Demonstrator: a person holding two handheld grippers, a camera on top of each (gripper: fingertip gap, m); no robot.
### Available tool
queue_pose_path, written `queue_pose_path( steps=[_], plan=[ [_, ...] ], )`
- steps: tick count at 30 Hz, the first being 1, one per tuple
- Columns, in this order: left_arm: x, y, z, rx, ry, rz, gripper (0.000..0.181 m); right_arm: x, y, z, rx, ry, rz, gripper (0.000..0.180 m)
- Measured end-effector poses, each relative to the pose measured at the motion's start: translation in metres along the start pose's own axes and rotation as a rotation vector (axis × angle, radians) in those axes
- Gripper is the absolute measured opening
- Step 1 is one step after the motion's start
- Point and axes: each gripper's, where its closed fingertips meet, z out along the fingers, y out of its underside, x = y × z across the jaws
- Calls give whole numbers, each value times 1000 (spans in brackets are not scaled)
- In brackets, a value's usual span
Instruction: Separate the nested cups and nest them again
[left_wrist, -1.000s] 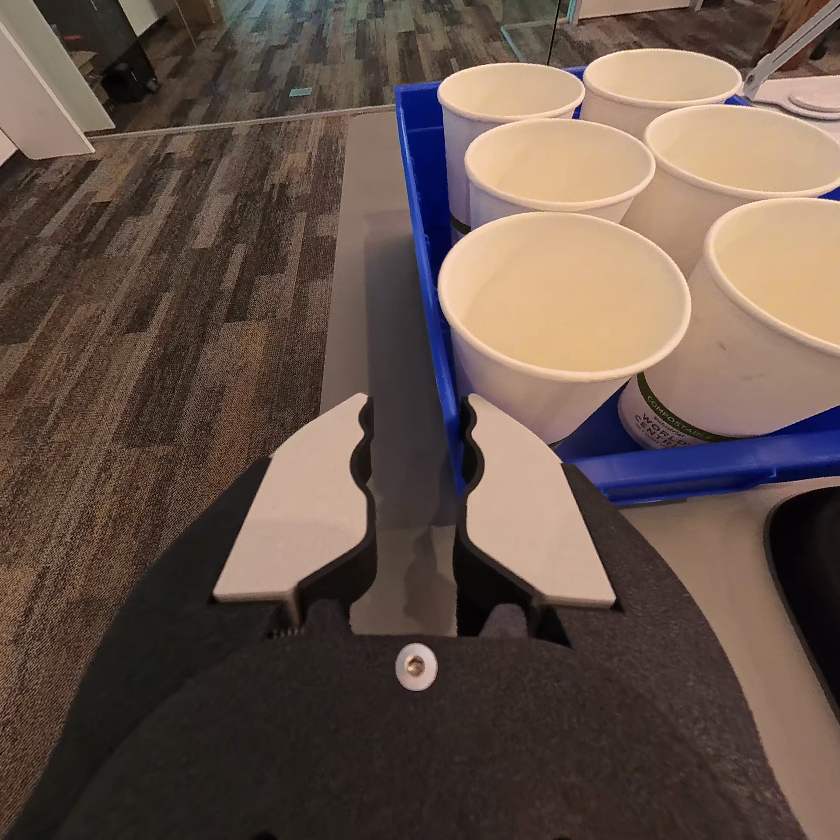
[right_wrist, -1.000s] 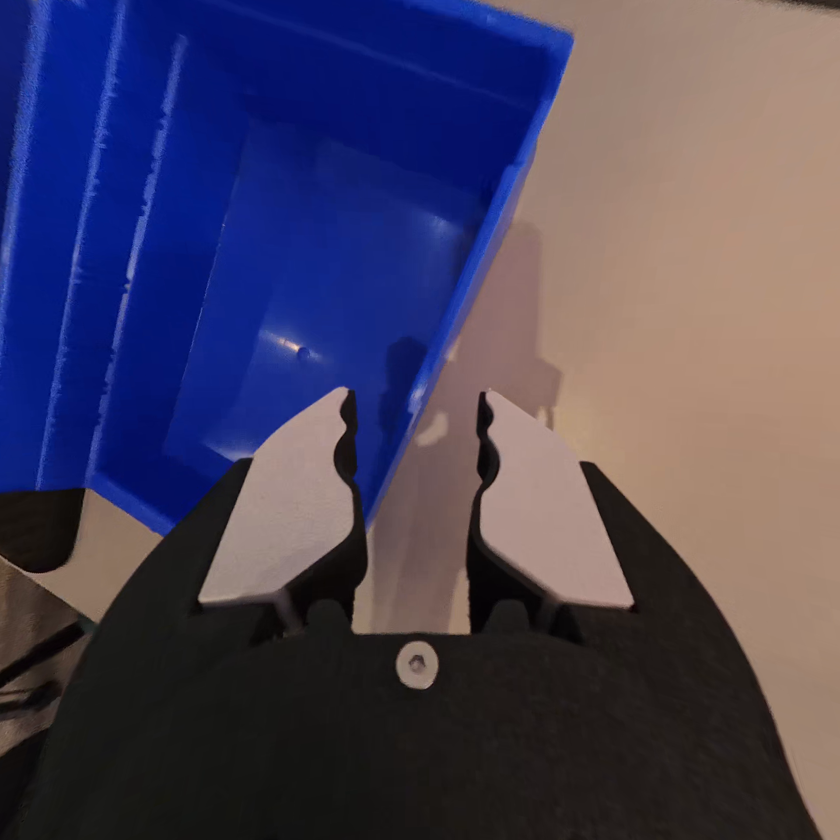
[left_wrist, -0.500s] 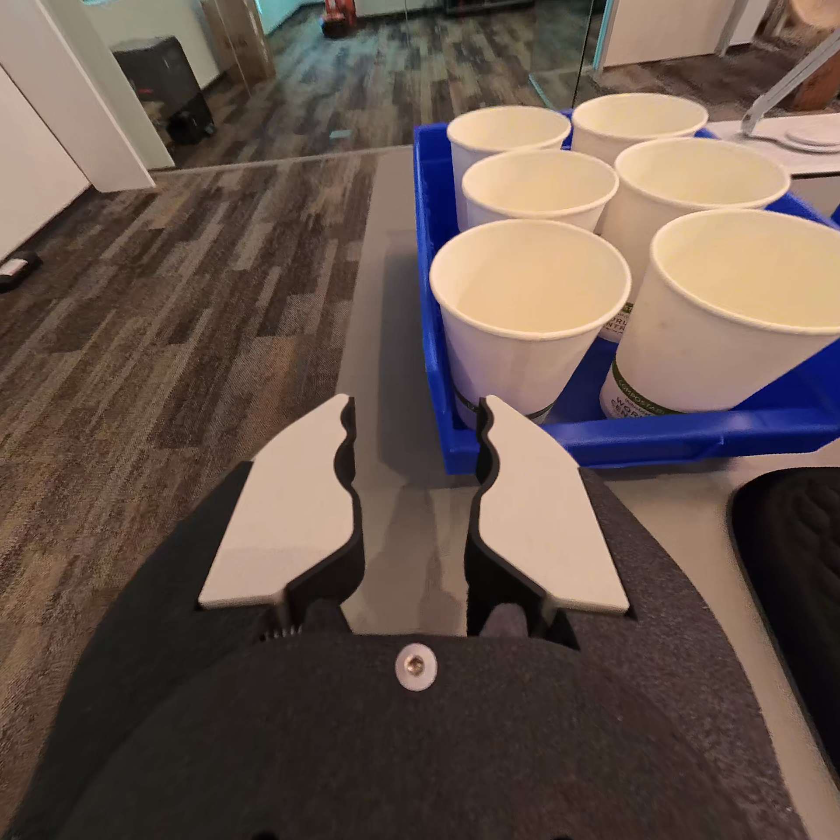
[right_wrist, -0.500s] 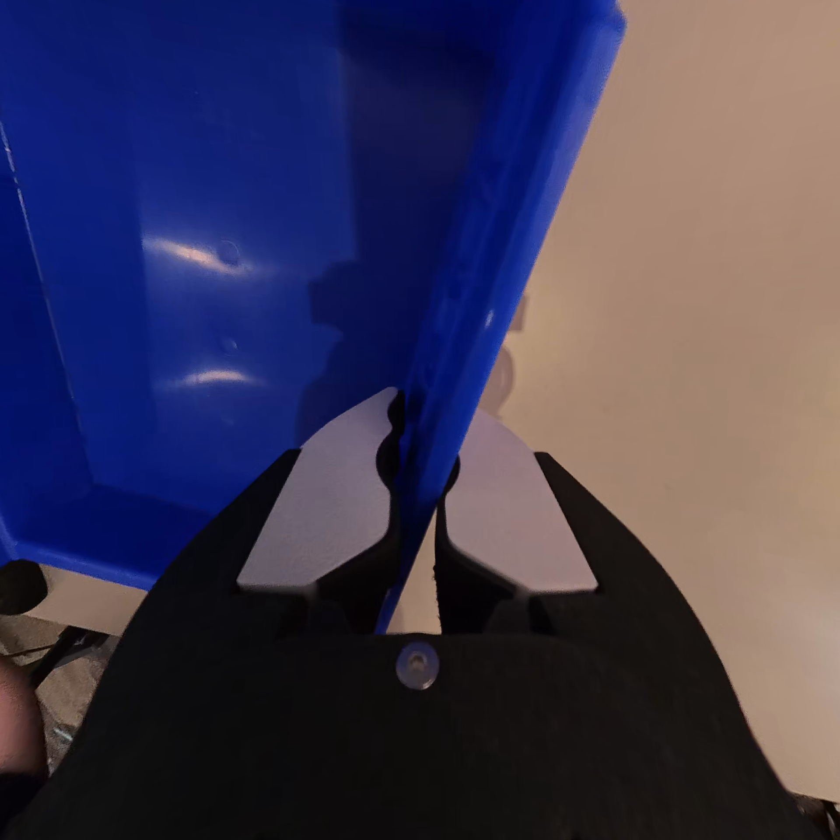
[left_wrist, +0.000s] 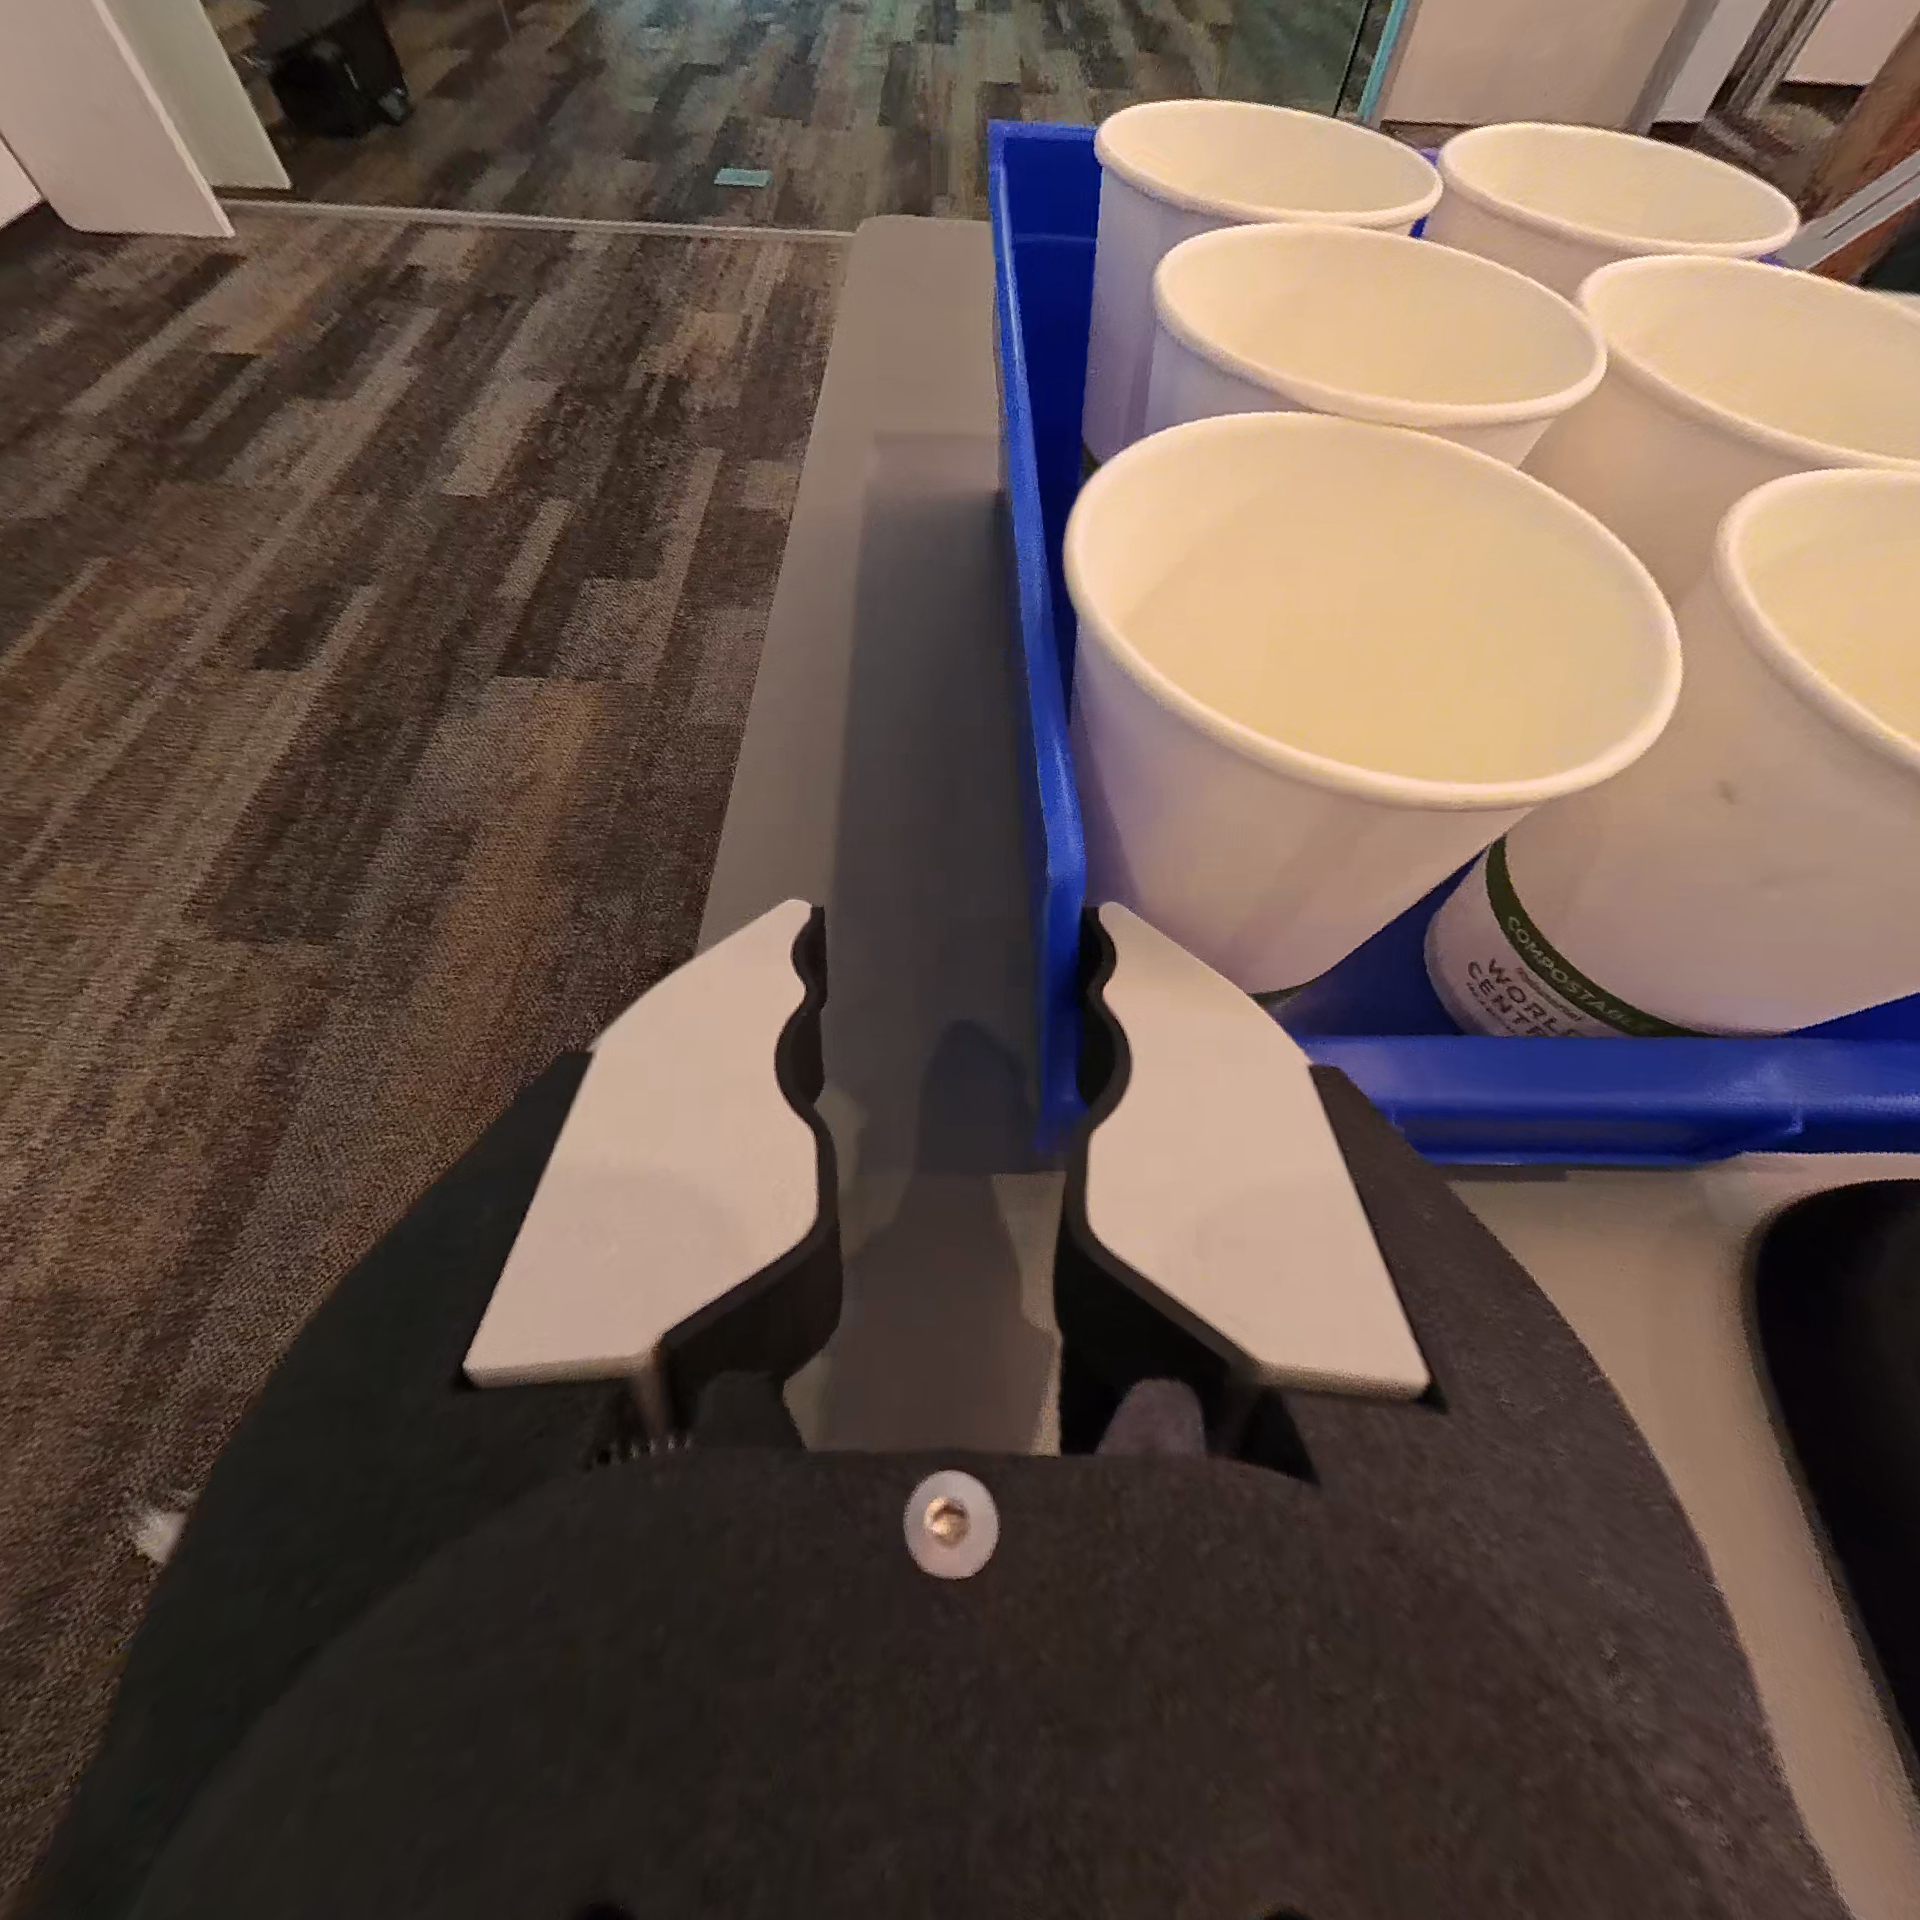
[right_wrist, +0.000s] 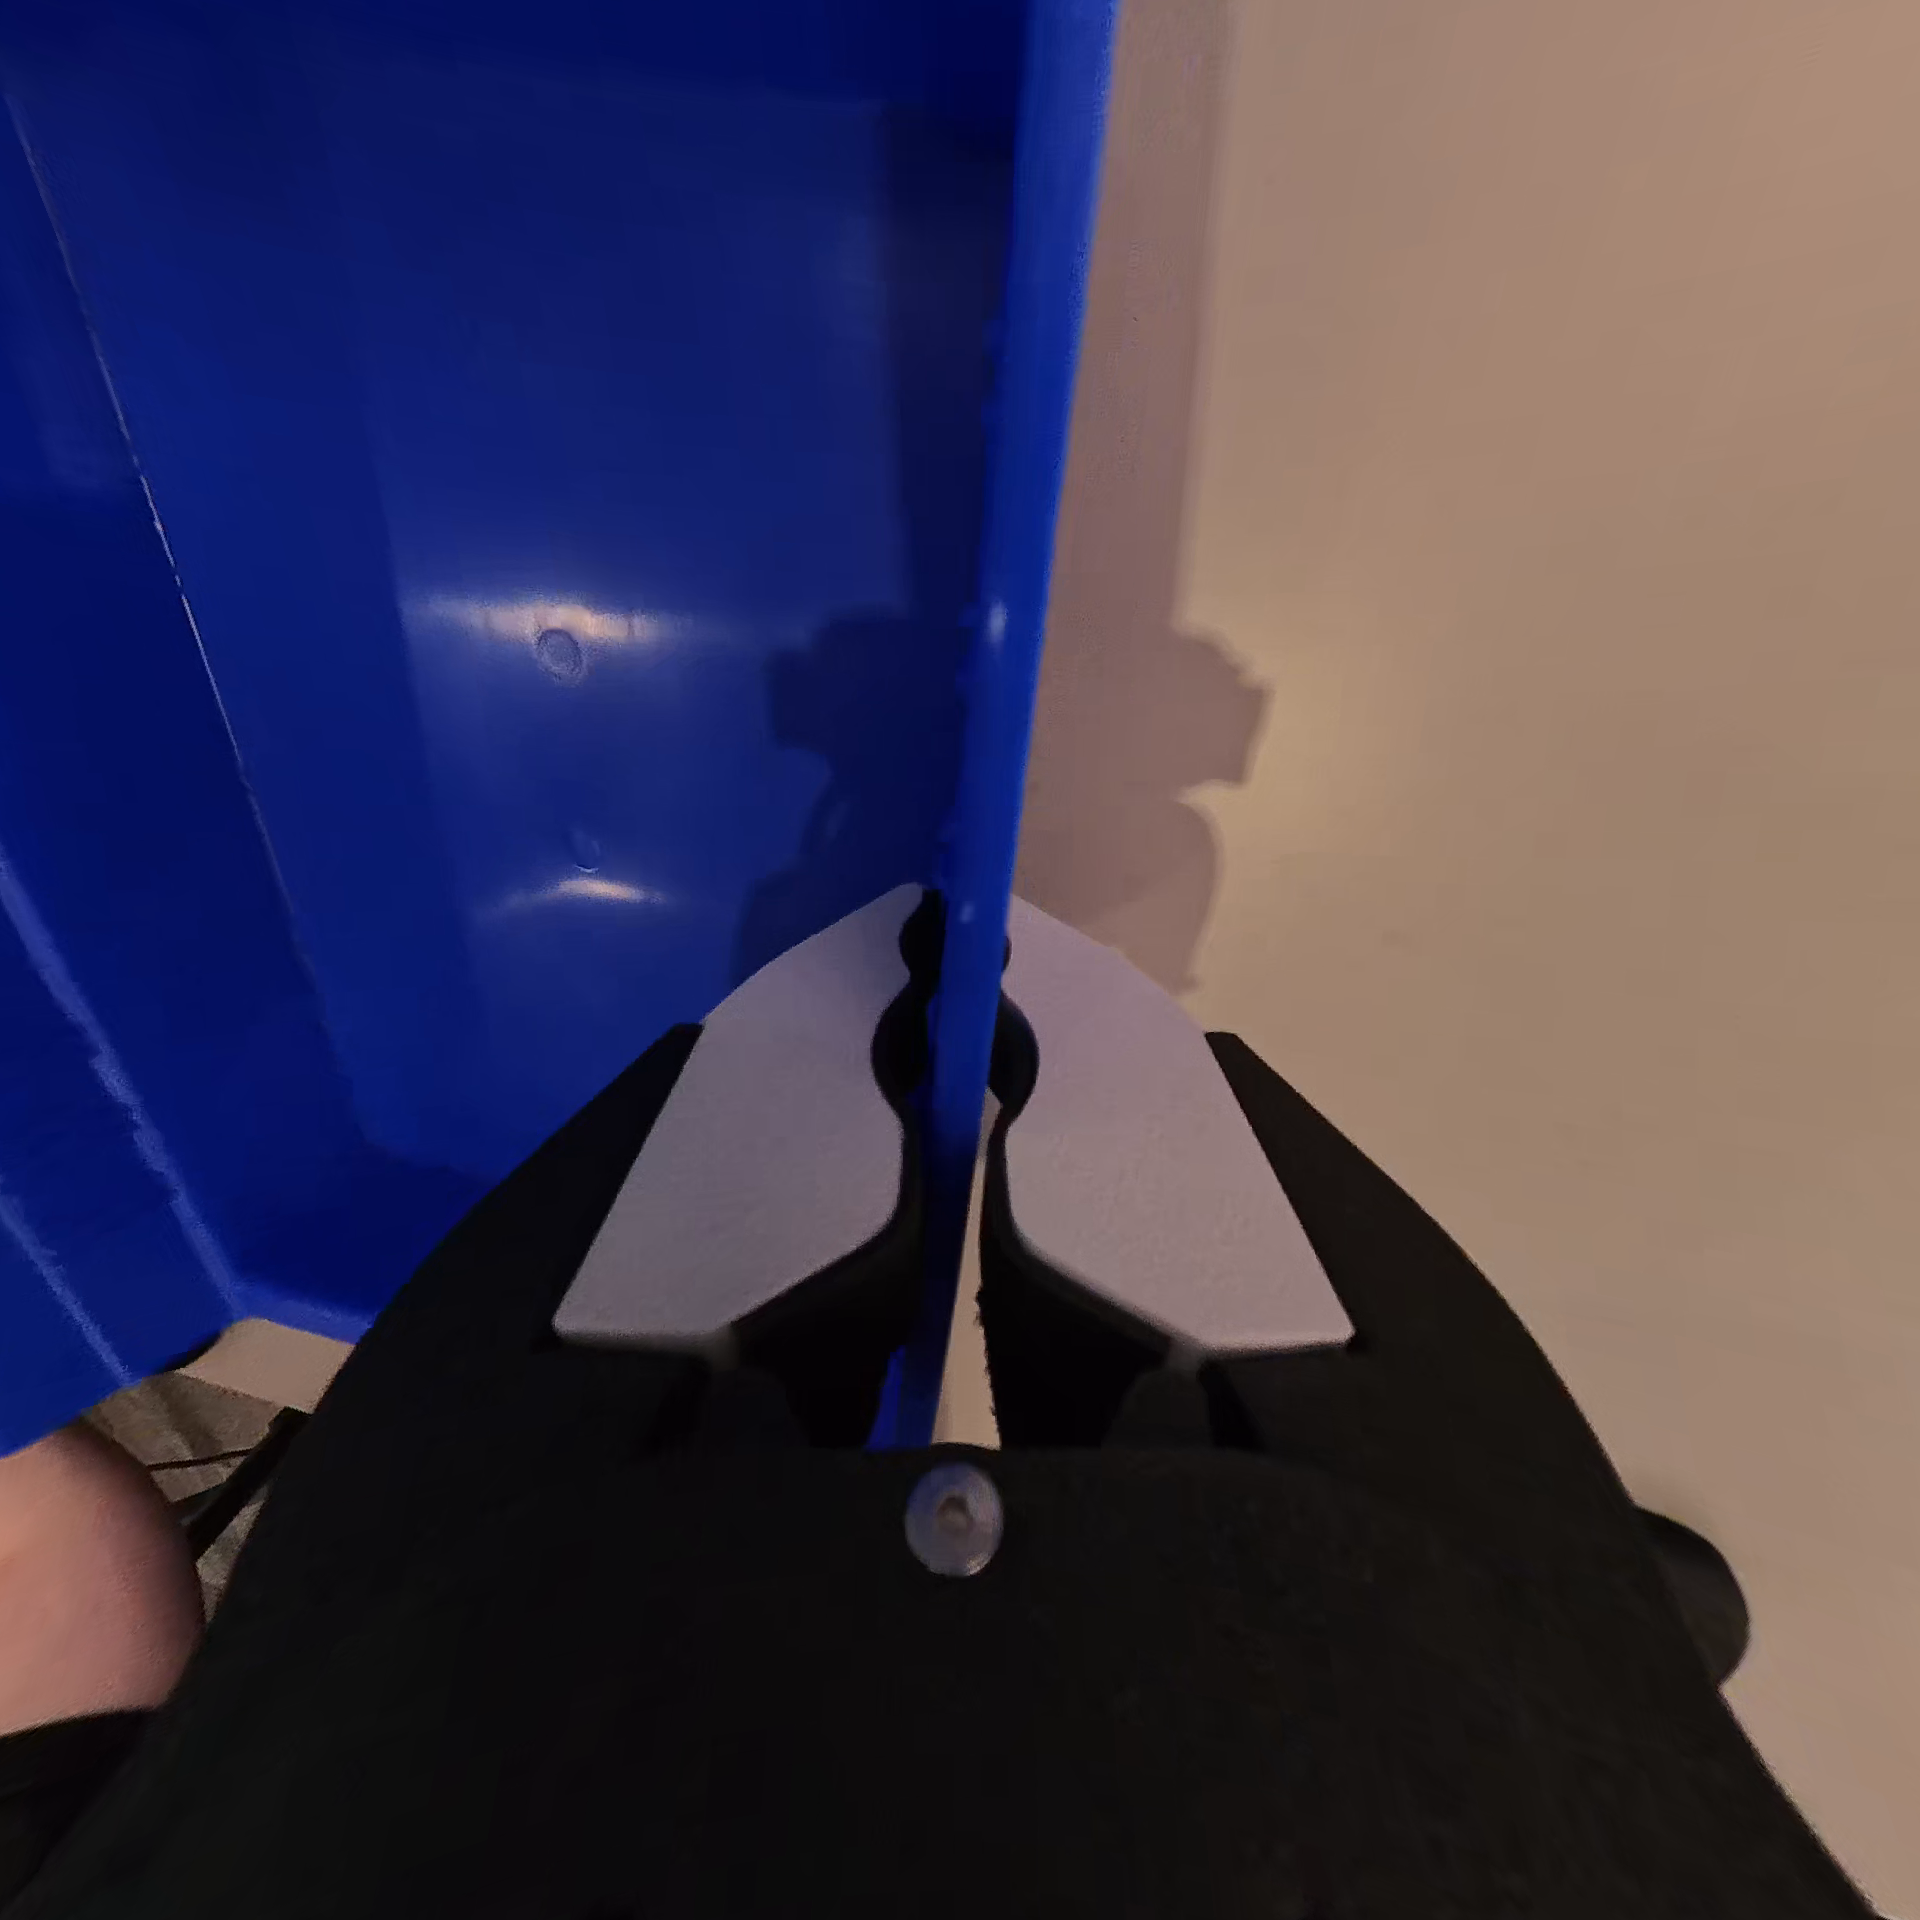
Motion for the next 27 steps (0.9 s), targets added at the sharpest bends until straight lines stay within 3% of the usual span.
queue_pose_path(
  steps=[9, 15, 20, 27],
  plan=[
    [-1, 2, -57, 55, -47, 37, 53, 34, -2, -10, -51, -141, 46, 4],
    [3, 3, -94, 58, -88, 78, 54, 89, -11, -41, 19, -168, 73, 5],
    [12, -4, -115, 86, -94, 62, 55, 188, 7, -82, 29, -124, 137, 4],
    [25, -2, -125, 72, -130, 46, 55, 352, 66, -123, -11, 10, 277, 4]
  ],
)
